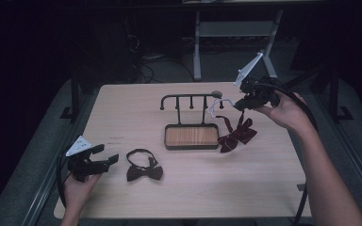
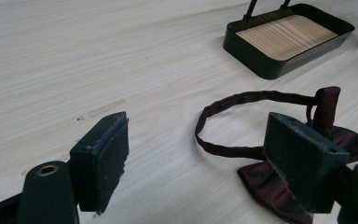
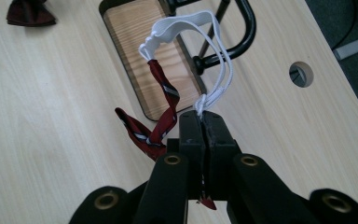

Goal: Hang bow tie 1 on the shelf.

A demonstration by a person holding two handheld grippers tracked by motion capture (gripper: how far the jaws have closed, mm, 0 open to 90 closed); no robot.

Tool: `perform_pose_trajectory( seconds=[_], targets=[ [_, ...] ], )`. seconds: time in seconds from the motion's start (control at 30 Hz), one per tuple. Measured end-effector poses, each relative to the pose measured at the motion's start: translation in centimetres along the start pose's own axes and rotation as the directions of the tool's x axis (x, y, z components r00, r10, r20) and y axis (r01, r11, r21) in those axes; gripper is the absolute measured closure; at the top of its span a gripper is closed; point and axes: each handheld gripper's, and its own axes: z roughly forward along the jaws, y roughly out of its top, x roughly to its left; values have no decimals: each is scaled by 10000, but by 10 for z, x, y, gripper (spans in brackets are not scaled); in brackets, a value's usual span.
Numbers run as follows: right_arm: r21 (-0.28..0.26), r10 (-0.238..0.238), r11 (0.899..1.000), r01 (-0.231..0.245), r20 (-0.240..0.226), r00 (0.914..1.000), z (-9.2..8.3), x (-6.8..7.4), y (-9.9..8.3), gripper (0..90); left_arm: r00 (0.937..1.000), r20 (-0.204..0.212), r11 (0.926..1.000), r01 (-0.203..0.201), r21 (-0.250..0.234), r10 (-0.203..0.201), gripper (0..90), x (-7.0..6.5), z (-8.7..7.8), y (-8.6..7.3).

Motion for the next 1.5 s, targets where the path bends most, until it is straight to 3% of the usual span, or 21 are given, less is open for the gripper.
perform_pose_trajectory(
  seconds=[0.33,0.73,1.5],
  targets=[
    [178,398,9991,-397,-58,9992,9,-14,2,872,9999,23,9999,-111,16,111,218,0,0,0],
    [391,800,9961,-787,-345,9962,25,-28,-10,870,9999,91,9999,-93,129,92,218,0,0,0],
    [631,970,9937,-928,-669,9930,47,-31,-27,845,9999,137,9999,-55,134,53,220,-2,3,0]
  ],
)
